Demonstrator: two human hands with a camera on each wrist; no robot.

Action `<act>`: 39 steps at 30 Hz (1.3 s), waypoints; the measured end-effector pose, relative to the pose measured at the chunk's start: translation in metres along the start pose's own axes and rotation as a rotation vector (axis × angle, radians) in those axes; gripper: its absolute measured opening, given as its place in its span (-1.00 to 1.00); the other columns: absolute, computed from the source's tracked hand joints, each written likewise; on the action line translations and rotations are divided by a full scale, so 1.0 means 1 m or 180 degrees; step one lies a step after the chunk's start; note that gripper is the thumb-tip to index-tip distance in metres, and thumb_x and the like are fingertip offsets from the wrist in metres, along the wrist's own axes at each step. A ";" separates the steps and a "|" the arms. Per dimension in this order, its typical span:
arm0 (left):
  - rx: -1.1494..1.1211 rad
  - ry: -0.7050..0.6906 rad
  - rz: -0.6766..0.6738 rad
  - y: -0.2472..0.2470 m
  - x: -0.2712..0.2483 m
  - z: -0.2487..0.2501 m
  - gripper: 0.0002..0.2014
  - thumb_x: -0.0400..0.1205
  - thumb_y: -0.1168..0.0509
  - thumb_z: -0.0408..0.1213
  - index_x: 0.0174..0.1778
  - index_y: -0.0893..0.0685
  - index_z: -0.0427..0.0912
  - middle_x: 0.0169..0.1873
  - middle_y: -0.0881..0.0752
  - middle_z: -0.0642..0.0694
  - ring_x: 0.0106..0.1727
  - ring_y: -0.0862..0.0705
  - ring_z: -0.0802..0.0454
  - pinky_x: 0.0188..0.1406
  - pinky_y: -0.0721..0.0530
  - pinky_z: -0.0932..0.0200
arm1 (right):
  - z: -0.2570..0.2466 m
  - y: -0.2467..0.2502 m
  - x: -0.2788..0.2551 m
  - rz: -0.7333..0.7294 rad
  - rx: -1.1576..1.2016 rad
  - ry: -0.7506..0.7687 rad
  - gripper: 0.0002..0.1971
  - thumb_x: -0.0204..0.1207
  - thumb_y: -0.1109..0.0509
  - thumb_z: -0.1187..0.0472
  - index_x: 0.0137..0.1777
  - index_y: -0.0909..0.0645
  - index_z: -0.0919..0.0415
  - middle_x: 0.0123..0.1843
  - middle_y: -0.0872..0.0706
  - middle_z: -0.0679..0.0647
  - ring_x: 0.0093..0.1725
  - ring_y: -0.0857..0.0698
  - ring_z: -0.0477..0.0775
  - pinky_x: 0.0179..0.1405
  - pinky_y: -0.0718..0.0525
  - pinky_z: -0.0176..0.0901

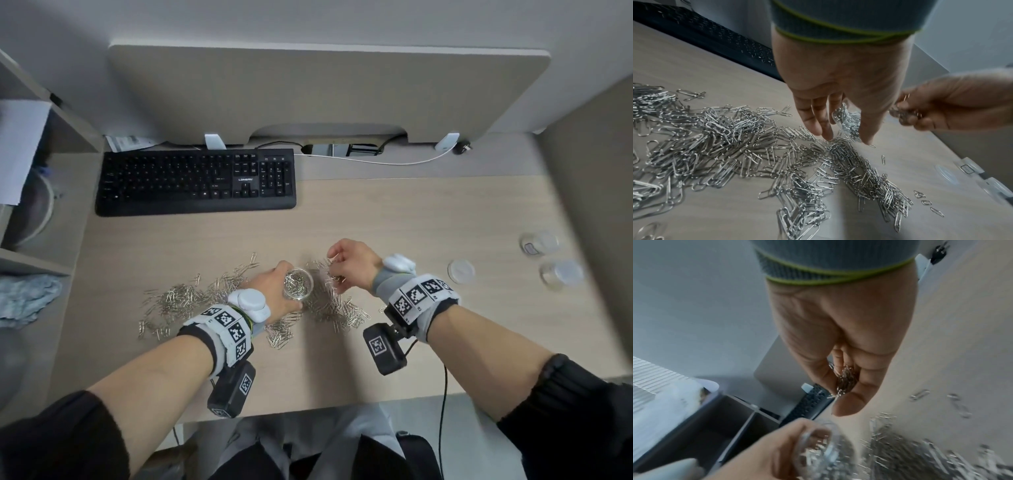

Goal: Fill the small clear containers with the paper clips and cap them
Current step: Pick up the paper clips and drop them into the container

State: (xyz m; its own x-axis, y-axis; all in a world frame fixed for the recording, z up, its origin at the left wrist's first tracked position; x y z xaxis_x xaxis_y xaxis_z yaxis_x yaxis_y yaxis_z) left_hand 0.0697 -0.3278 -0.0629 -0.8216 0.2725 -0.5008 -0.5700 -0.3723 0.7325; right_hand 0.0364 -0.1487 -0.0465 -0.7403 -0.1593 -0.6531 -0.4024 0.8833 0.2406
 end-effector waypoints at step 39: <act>-0.0151 -0.0107 0.0152 -0.018 0.014 0.038 -0.31 0.45 -0.50 0.02 0.41 -0.34 -0.08 0.05 -0.73 -0.15 -0.06 -0.68 -0.15 -0.17 -0.60 0.07 | 0.009 0.043 -0.034 0.0356 0.0521 0.0227 -0.77 0.63 -0.17 0.55 -0.16 -0.56 0.31 -0.25 -0.71 0.26 -0.33 -0.72 0.24 -0.29 -0.78 -0.01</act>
State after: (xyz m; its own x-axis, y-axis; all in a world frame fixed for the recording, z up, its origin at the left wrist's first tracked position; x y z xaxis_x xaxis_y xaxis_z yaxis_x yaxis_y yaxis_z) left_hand 0.0693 -0.2839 -0.0657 -0.8474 0.2828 -0.4493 -0.5307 -0.4270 0.7322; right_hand 0.0488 -0.1017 -0.0202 -0.8140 -0.0820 -0.5750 -0.2270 0.9562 0.1850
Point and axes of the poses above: each hand's wrist, its own x-axis towards the middle knuckle, its own y-axis out of the back of the hand, z = x × y, the point moved 6 cm from there along x, towards the middle knuckle
